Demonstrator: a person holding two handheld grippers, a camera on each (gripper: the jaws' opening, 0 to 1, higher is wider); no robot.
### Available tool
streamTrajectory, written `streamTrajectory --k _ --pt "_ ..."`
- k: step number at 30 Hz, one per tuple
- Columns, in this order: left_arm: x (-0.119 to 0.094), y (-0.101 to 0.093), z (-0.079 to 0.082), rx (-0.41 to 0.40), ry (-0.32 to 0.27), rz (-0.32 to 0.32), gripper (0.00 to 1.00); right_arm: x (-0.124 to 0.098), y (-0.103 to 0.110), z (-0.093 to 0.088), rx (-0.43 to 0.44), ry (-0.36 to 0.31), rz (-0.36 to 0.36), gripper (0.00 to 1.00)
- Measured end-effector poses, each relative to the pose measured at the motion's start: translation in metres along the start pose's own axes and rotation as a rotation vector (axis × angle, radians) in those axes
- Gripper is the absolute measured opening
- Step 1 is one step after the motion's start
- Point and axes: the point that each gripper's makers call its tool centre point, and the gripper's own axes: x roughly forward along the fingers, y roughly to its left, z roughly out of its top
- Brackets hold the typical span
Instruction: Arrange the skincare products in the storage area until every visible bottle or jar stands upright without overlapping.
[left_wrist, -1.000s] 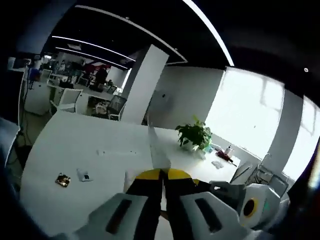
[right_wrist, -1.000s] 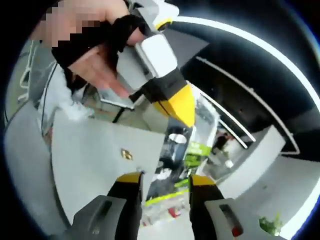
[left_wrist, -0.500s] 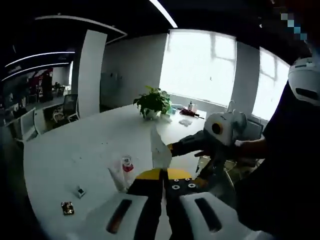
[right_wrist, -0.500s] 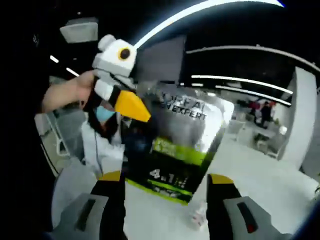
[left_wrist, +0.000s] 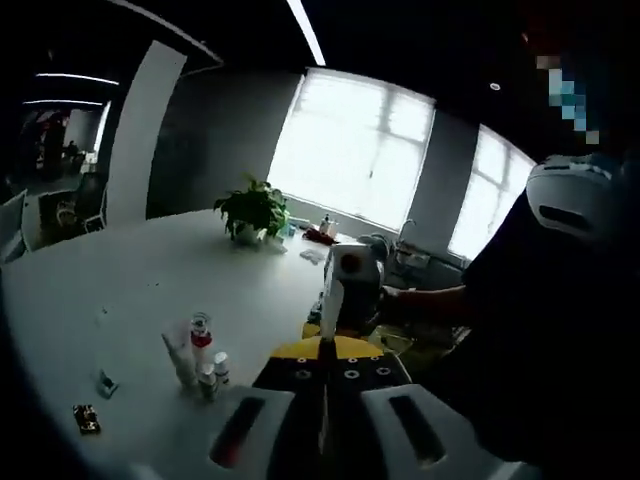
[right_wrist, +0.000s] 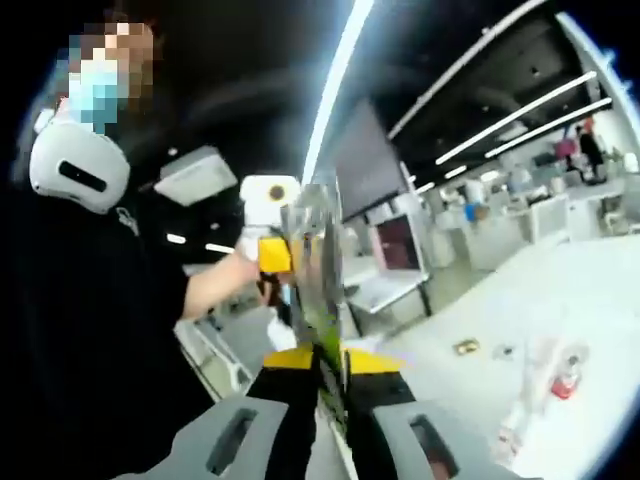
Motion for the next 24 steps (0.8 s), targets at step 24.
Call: streamTrajectory --k 24 --pt "0.006 0.023 -0.051 -0.149 -0.100 0.125 0.13 0.009 -0.013 0.000 0.226 -0.095 -0.013 0.00"
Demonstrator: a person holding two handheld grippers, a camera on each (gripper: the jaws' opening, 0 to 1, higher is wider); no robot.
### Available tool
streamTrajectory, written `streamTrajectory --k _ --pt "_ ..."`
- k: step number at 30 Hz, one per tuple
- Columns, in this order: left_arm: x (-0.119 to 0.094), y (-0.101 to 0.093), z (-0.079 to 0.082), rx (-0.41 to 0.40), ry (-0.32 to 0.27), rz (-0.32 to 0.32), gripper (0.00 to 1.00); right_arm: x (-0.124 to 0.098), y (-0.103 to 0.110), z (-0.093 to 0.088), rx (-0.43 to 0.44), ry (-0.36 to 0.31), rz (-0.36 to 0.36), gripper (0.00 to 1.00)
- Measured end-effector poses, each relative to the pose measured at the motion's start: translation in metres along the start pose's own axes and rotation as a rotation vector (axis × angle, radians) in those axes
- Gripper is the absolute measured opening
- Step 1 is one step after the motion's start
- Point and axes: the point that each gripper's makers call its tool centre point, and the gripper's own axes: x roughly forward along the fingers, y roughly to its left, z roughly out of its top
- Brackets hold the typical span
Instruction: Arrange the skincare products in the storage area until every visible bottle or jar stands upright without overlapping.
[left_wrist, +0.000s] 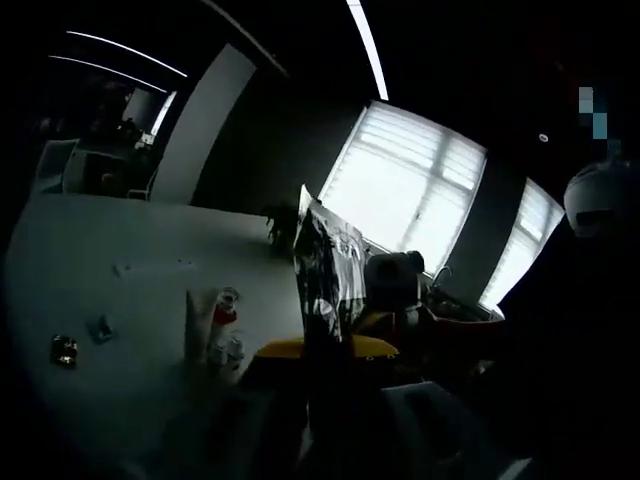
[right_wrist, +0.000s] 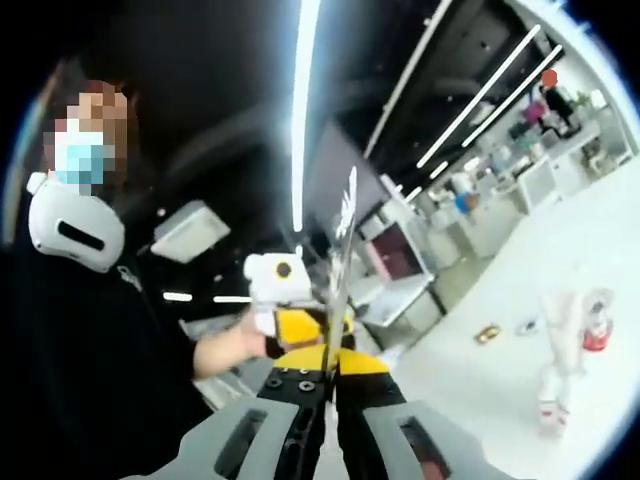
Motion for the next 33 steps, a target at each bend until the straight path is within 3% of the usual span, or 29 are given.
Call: streamTrajectory --k 12,17,26,28,33 --pt "-0.004 0.009 -0.003 -0.069 -0.042 0.044 0.11 0.006 -0.006 0.000 0.023 0.003 -0.015 0.00" --pt "-0.005 0.015 -0.004 -0.130 -0.064 0.080 0.04 0.010 -0.016 -0.002 0.035 0.005 -0.060 0.00" --pt "-0.008 0.020 -0.008 -0.220 -0.099 0.086 0.01 0.013 -0.024 -0.004 -0.096 0.012 -0.129 0.00" --pt "-0.008 0.020 -0.009 -0.227 -0.101 0.083 0.01 0.014 -0.026 -0.006 -0.104 0.020 -0.141 0.04" --pt "-0.008 0.023 -0.011 -0.229 -0.090 0.084 0.01 0.016 -0.032 -0.013 -0.133 0.046 -0.180 0.25"
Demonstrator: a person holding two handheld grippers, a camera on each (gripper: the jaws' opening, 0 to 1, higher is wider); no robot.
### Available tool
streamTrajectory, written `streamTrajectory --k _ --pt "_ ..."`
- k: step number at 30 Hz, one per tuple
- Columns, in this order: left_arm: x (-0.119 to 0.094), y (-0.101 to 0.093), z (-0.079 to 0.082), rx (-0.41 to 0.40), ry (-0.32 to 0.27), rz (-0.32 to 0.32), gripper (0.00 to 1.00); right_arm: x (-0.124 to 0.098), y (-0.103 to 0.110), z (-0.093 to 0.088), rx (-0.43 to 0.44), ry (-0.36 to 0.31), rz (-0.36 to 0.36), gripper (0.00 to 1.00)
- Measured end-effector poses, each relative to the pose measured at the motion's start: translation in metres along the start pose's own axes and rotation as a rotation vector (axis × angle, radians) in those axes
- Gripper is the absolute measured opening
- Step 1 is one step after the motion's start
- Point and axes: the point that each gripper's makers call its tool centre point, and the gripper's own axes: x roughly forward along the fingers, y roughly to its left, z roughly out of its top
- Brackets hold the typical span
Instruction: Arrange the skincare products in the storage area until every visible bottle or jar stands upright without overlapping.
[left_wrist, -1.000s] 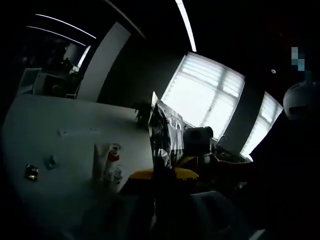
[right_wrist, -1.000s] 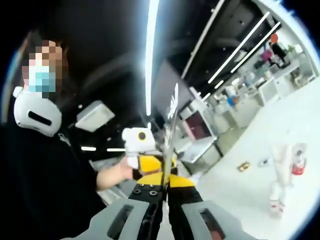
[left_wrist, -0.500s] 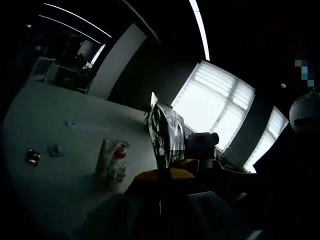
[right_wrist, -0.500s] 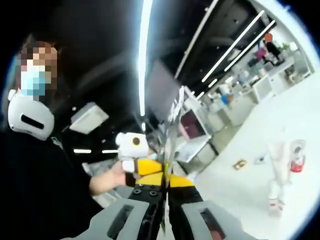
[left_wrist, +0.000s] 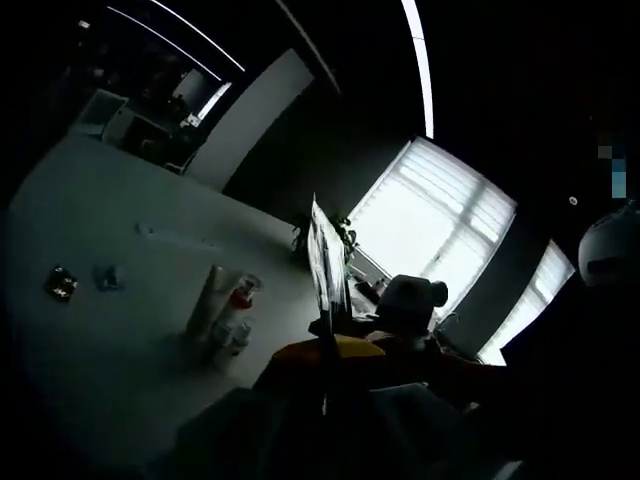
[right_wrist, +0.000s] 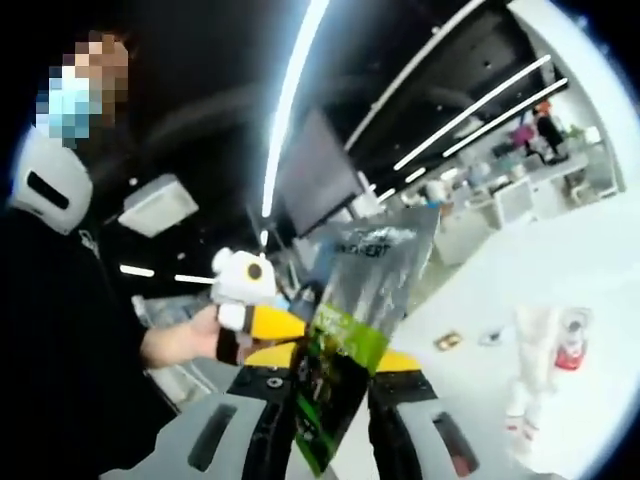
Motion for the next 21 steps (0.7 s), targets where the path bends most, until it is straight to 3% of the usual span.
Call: streamTrajectory --k 7,21 --pt "-0.001 0.014 -0.005 -0.031 0.010 0.019 0.01 0.000 -0.006 -0.012 -0.028 0.042 -0.039 0.51" --pt "0.002 0.046 -0.012 -0.109 0.013 0.056 0.01 -0.014 -0.022 -0.033 -0.005 0.088 -0.130 0.79"
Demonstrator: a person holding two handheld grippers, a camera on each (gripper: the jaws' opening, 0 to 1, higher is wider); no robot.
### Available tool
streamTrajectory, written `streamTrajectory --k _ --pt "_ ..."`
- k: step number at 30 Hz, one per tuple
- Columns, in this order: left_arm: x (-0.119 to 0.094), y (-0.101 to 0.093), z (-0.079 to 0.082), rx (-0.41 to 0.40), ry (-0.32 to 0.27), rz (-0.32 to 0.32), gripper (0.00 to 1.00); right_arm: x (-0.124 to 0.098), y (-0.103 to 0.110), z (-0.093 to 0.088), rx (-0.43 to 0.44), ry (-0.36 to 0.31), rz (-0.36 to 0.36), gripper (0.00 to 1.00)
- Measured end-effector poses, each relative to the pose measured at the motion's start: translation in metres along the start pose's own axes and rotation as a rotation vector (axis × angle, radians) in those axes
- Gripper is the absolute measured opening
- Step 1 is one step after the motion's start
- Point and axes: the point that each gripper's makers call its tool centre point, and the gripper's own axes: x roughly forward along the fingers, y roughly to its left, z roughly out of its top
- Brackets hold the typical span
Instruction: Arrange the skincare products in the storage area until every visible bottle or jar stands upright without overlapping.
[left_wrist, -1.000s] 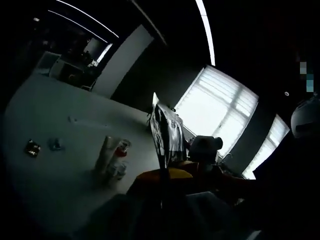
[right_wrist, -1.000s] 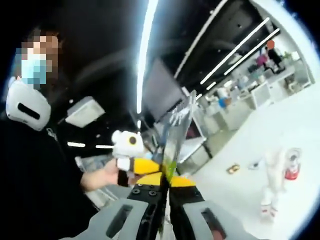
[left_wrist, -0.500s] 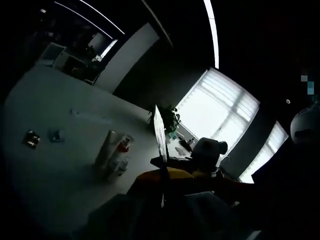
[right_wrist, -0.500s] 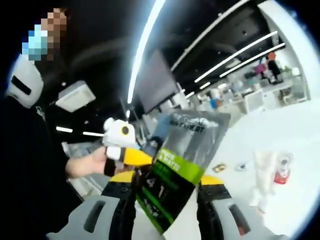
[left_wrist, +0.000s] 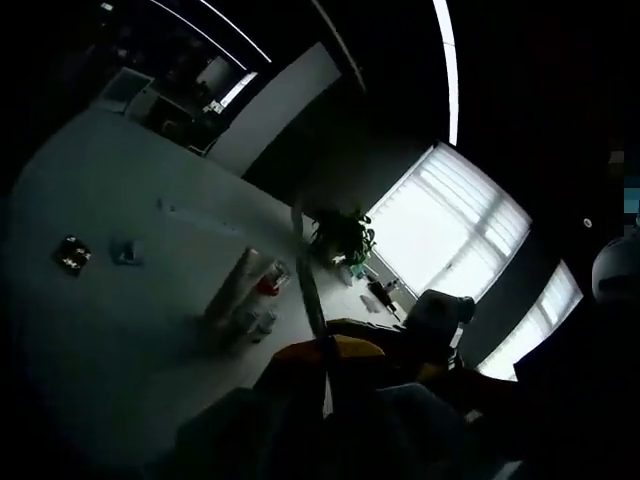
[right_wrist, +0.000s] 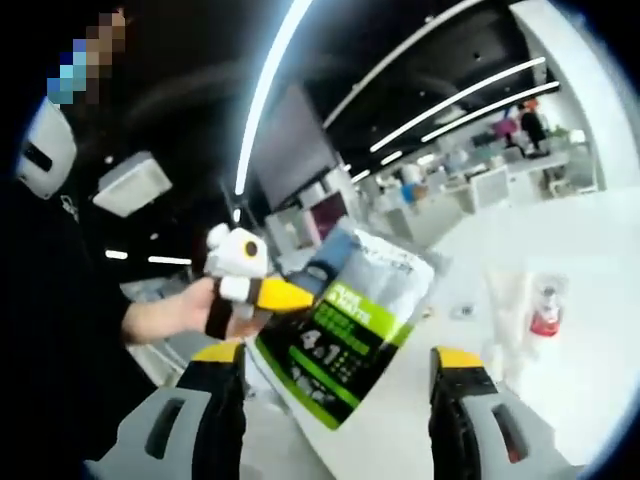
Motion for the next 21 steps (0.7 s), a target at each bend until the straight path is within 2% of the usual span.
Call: streamTrajectory --k 5,10,13,21 --pt "0.005 0.013 -0.004 -0.023 0.004 0.020 0.01 -0.006 -0.005 -0.009 -0.006 0.018 -0.039 0.85" --pt "0.014 0.022 -0.010 -0.042 0.012 0.045 0.01 -0.013 -0.015 -0.018 -0.013 0.036 -0.090 0.95" --pt "0.019 0.031 -0.015 -0.036 0.035 0.071 0.01 -0.017 -0.019 -0.021 -0.004 0.033 -0.106 0.99" --pt "0.026 0.048 -0.016 -0.049 0.047 0.090 0.01 -0.030 -0.030 -0.036 0.028 0.056 -0.145 0.99"
